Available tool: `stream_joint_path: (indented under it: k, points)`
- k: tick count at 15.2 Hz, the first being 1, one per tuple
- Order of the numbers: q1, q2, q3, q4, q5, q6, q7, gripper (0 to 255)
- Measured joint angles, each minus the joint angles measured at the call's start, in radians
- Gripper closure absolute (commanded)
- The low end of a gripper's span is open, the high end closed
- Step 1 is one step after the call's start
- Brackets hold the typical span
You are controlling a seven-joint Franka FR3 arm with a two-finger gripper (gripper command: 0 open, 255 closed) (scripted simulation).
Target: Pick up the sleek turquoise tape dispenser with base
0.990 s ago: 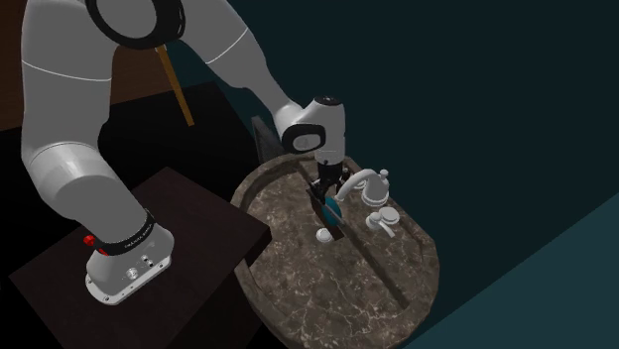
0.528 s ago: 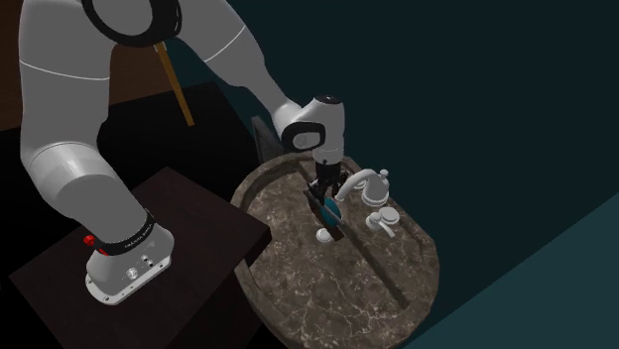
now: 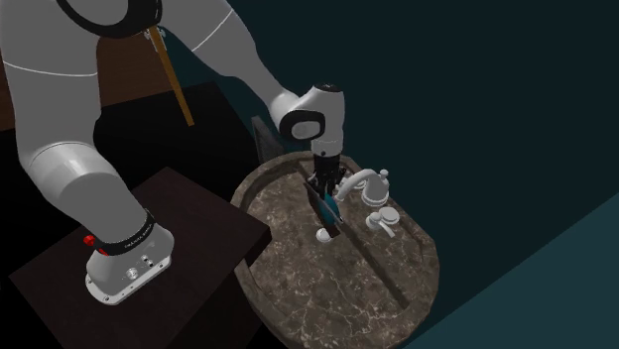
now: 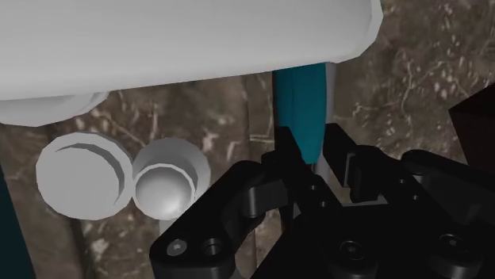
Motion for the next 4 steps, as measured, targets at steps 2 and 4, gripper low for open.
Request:
stream_joint_path:
  k: [2, 4]
  points:
    - [0.011, -0.026, -0.014, -0.005, -0.016, -0.020, 0.007, 255]
    - [0.017, -0.042, -0.022, 0.001, -0.027, -0.040, 0.012, 255]
